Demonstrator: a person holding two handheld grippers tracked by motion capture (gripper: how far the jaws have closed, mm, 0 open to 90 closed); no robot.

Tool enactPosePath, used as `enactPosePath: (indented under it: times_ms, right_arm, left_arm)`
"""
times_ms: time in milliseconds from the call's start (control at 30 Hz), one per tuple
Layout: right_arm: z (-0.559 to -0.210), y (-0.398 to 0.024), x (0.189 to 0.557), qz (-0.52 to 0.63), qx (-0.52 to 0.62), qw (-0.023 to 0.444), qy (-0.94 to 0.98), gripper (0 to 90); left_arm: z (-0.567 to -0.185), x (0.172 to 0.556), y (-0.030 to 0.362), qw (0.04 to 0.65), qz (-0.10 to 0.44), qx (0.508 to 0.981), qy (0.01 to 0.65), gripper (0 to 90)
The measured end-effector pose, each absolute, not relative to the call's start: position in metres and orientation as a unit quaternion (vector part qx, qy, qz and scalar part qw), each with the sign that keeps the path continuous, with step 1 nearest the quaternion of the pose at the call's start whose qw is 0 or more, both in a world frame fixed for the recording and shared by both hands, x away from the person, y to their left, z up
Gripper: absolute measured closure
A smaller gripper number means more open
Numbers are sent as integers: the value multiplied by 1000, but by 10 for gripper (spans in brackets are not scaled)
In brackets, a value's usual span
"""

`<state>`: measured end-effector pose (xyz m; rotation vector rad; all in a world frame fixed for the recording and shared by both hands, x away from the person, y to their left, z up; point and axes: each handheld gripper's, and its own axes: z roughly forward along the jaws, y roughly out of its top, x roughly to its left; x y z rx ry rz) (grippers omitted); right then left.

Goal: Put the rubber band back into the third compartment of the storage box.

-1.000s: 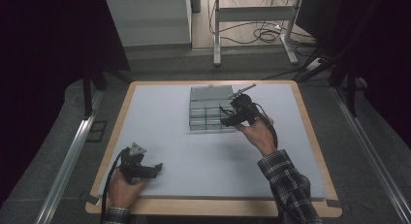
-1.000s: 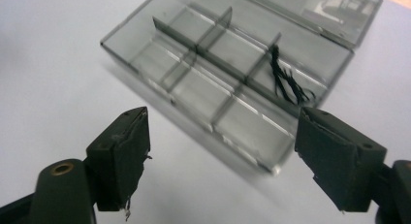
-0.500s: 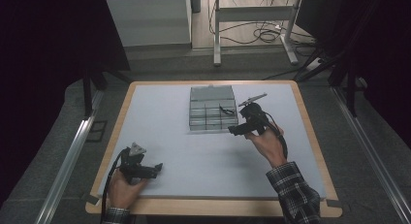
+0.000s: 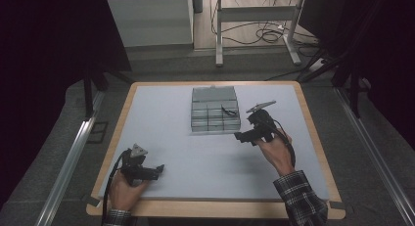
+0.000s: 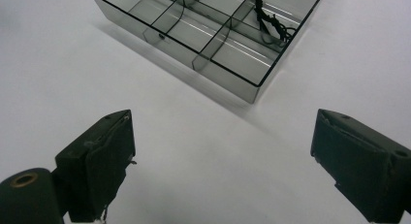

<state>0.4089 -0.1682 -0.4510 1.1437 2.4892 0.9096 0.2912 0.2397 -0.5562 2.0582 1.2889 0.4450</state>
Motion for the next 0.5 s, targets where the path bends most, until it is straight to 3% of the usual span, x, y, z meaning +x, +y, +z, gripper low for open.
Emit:
enactPosePath:
  times_ms: [500]
  right_arm:
    - [-459,-178,389,312,383,125,860,84]
  left_arm:
    - [-556,291,240,330,170,787,493,0]
